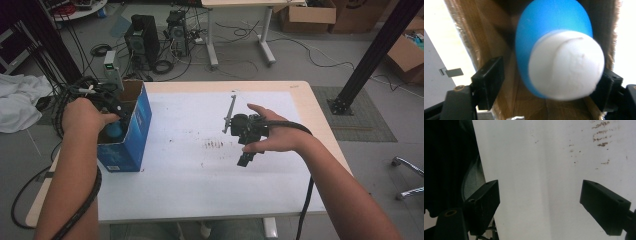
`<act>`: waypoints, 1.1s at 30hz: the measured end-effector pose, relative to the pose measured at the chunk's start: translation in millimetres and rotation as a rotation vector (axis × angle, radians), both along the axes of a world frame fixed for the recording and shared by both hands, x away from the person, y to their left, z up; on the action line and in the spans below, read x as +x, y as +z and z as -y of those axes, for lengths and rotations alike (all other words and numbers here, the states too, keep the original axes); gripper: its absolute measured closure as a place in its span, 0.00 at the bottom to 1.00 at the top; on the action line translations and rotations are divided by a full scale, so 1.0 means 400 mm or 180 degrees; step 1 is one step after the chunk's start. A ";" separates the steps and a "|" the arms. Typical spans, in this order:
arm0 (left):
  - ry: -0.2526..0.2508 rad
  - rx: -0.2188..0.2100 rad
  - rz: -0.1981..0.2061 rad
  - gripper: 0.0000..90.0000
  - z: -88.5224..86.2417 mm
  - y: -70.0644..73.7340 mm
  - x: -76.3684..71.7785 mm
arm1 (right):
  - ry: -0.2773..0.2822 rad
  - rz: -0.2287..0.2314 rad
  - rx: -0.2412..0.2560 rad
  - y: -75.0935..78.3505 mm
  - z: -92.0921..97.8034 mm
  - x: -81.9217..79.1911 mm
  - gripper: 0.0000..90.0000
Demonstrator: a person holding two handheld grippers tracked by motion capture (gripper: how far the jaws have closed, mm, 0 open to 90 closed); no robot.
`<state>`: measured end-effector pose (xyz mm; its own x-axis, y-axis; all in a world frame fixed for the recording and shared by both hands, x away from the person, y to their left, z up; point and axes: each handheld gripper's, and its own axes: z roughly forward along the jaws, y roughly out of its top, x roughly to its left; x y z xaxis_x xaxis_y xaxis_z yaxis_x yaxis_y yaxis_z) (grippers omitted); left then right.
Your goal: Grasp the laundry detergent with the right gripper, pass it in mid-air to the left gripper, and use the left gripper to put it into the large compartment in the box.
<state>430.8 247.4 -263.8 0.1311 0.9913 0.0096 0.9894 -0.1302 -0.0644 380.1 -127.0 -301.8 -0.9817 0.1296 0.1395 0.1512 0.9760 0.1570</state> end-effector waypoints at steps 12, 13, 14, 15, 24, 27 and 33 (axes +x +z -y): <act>-0.0063 0.0042 0.0150 0.17 0.001 0.072 -0.013 | 0.0020 0.0009 0.0012 0.001 -0.007 -0.002 0.18; -0.0054 0.0027 0.0159 0.17 0.003 0.078 -0.014 | 0.0016 0.0000 0.0017 0.000 -0.007 -0.002 0.18; -0.0076 0.0023 0.0183 0.16 0.003 0.083 -0.014 | 0.0018 0.0004 0.0011 0.001 -0.007 -0.002 0.18; -0.0069 0.0012 0.0196 0.16 0.004 0.089 -0.015 | 0.0026 0.0000 0.0010 0.001 -0.007 -0.002 0.18; -0.0157 0.0018 0.0266 0.09 0.008 0.137 -0.014 | 0.0016 0.0000 0.0015 0.007 -0.002 -0.002 0.18; -0.0194 0.0028 0.0294 0.08 0.013 0.151 -0.013 | -0.0001 -0.0001 0.0026 0.008 -0.002 -0.001 0.18; -0.0296 0.0078 0.0338 0.05 0.027 0.184 -0.010 | -0.0014 -0.0012 0.0005 0.007 -0.002 0.002 0.18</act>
